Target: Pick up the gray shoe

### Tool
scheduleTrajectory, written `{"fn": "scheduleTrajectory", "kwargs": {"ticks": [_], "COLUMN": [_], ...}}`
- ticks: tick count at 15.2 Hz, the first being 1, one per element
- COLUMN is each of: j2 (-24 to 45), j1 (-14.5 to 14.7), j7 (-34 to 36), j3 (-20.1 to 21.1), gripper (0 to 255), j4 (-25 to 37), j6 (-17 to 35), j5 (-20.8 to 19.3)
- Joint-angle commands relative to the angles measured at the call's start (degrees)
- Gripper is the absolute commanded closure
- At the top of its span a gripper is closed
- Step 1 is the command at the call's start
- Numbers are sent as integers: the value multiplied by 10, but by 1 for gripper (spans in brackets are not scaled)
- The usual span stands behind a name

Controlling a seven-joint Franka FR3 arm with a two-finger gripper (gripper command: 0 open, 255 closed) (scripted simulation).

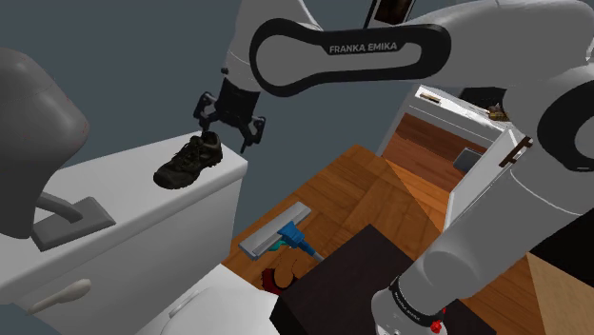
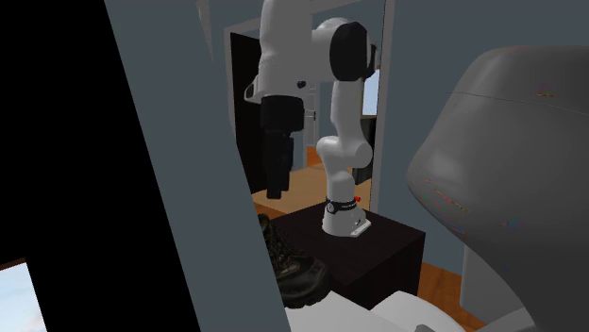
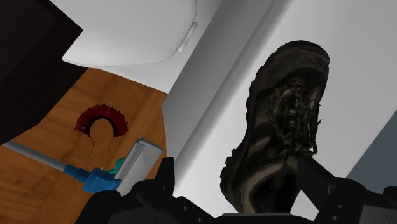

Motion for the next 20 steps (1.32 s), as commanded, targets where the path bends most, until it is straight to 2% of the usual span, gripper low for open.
{"fn": "scheduleTrajectory", "kwargs": {"ticks": [1,4,12,14,15,20], "j2": [45,116,128,128,129,129], "j1": [5,22,26,26,26,26], "j7": [59,136,142,142,143,143], "j3": [10,11,6,6,6,6], "gripper": [0,0,0,0,255,255], "j4": [42,117,72,72,73,72], "j6": [8,8,63,63,63,63], "j5": [-30,-79,-89,-89,-89,-89]}}
